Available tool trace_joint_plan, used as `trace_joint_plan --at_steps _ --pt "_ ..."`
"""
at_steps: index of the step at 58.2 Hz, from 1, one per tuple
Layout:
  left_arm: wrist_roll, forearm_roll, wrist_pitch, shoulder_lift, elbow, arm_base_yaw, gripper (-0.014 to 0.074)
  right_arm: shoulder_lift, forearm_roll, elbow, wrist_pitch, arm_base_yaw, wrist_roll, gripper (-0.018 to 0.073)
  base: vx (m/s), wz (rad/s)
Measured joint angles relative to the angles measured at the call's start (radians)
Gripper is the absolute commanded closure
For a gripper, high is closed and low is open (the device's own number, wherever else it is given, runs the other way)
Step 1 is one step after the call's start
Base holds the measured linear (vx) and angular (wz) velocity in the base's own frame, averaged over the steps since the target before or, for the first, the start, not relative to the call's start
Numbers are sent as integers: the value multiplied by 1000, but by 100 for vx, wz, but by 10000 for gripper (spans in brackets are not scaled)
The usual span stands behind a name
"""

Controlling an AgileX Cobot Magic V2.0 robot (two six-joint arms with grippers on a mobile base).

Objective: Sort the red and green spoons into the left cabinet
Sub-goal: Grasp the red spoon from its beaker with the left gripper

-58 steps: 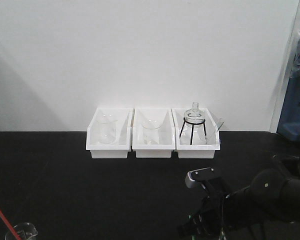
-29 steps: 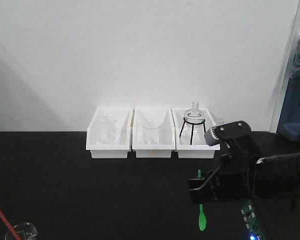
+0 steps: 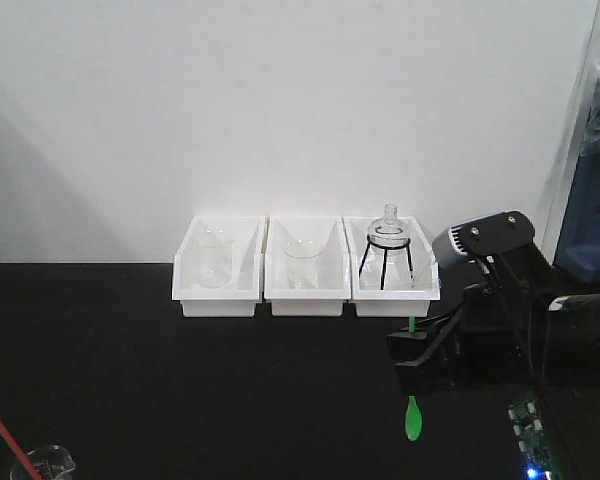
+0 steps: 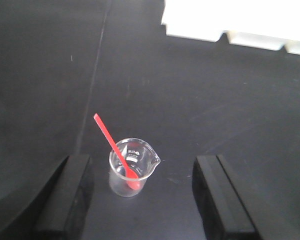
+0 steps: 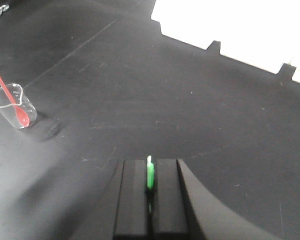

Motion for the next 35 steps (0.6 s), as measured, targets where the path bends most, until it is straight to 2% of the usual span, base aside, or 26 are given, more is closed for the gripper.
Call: trace_joint_plan --at_steps 17,35 --pt "-93 0 -129 270 -51 0 74 0 -49 1 6 0 1 563 0 0" --pt "-103 0 -165 413 -52 8 74 0 -52 1 13 0 17 563 0 0"
